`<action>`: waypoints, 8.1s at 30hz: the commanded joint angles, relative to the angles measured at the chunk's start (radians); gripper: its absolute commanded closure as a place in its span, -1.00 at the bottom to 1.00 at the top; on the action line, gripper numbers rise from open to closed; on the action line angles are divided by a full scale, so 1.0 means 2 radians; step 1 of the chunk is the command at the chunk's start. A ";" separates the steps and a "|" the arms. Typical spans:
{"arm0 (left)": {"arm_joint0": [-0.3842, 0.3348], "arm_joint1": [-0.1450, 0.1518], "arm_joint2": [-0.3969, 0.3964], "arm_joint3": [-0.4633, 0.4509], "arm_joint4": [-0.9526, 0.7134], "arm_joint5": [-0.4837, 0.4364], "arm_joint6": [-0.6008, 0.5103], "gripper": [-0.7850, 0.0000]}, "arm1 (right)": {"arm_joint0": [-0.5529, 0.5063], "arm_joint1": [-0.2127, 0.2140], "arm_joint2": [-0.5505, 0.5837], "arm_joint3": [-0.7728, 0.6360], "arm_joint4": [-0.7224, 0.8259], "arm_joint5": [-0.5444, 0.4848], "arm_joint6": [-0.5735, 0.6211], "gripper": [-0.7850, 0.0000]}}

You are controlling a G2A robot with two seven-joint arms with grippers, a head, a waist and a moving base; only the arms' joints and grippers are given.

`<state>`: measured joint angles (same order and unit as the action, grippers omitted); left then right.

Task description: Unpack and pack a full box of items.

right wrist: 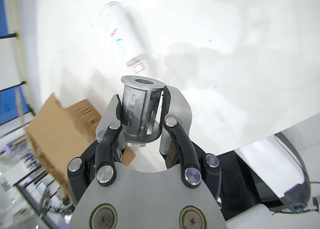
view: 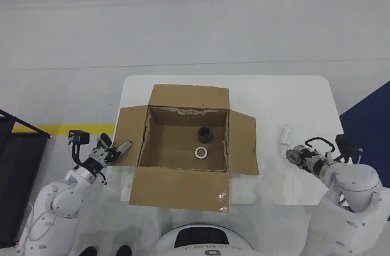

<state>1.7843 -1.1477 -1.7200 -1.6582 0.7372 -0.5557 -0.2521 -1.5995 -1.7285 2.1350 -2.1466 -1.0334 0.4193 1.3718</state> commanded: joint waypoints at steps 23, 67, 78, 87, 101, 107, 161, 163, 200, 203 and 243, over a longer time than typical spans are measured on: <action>0.000 0.000 0.000 0.000 0.000 0.000 0.000 -1.00 | -0.045 0.014 -0.039 -0.048 0.306 -0.117 0.017 1.00; 0.000 0.000 0.000 0.000 0.000 0.000 0.000 -1.00 | 0.309 0.009 -0.617 0.409 -0.124 -0.034 0.006 1.00; 0.000 0.000 0.000 0.000 0.000 0.000 0.000 -1.00 | 0.327 0.003 -0.626 0.463 -0.139 -0.007 0.006 0.40; 0.000 0.000 0.000 0.000 0.000 0.000 0.000 -1.00 | 0.313 0.005 -0.623 0.428 -0.159 0.002 0.012 0.07; 0.000 0.000 0.000 0.000 0.000 0.000 0.000 -1.00 | 0.041 0.043 -0.514 -0.069 -0.331 0.000 0.014 -0.36; 0.000 0.000 0.000 0.000 0.000 0.000 0.000 -1.00 | -0.038 0.044 -0.410 -0.098 -0.362 0.044 -0.030 -0.64; 0.000 0.000 0.000 0.000 0.000 0.000 0.000 -1.00 | 0.192 0.014 -0.120 0.283 -0.351 0.031 -0.064 1.00; 0.000 0.000 0.000 0.000 0.000 0.000 0.000 -1.00 | 0.166 0.011 -0.125 0.237 -0.321 0.033 -0.070 1.00; 0.000 0.000 0.000 0.000 0.000 0.000 0.000 -1.00 | 0.172 0.005 -0.544 0.263 -0.154 -0.084 -0.110 1.00; 0.000 0.000 0.000 0.000 0.000 0.000 0.000 -1.00 | 0.197 0.001 -0.566 0.294 -0.193 -0.047 -0.086 1.00; 0.000 0.000 0.000 0.000 0.000 0.000 0.000 -1.00 | -0.021 0.031 -0.484 -0.043 -0.127 -0.108 -0.206 -1.00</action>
<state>1.7843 -1.1477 -1.7200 -1.6582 0.7372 -0.5557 -0.2521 -1.6415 -1.6665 1.1659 -2.2323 -1.2881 0.2039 0.9591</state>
